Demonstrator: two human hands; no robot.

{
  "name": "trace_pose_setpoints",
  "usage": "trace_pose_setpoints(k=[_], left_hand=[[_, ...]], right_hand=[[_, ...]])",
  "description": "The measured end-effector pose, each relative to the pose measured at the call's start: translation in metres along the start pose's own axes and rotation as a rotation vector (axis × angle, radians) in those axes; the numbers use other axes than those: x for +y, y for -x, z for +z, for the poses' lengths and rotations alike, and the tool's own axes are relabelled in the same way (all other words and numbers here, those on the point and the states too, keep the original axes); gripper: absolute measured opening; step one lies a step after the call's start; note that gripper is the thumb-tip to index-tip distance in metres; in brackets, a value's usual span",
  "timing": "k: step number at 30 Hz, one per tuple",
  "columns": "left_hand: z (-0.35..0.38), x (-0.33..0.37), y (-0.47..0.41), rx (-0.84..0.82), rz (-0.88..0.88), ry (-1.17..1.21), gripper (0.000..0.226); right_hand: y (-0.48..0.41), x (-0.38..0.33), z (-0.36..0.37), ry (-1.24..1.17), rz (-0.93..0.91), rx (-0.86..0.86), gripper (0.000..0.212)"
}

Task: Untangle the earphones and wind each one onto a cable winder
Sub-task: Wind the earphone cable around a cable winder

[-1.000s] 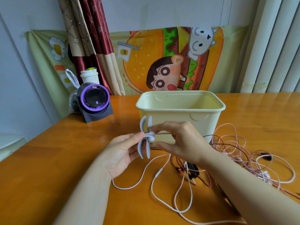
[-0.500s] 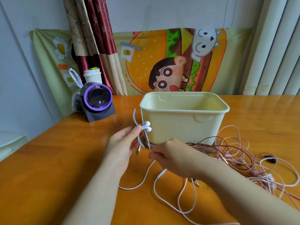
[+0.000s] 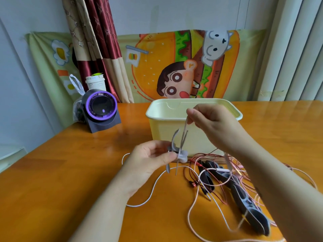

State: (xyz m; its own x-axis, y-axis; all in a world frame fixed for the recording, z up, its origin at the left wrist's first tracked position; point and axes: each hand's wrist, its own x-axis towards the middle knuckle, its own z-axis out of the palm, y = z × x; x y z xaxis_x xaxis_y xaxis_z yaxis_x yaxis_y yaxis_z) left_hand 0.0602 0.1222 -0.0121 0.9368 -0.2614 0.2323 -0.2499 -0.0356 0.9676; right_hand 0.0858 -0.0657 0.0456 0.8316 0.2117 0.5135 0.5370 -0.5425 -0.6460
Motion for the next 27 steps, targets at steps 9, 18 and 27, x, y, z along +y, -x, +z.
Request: trace_pose_setpoints(k=[9, 18, 27], left_hand=[[-0.054, -0.193, -0.046, 0.041, -0.18, 0.342, 0.036], [-0.01, -0.015, -0.008, 0.353, -0.107, 0.516, 0.029], [-0.008, -0.015, -0.01, 0.376, -0.278, 0.713, 0.017]], right_hand=[[0.018, 0.013, 0.058, 0.003, 0.041, -0.339, 0.037], [0.027, -0.001, 0.058, 0.292, -0.054, -0.568, 0.027], [0.024, -0.019, 0.031, 0.426, -0.065, -0.614, 0.028]])
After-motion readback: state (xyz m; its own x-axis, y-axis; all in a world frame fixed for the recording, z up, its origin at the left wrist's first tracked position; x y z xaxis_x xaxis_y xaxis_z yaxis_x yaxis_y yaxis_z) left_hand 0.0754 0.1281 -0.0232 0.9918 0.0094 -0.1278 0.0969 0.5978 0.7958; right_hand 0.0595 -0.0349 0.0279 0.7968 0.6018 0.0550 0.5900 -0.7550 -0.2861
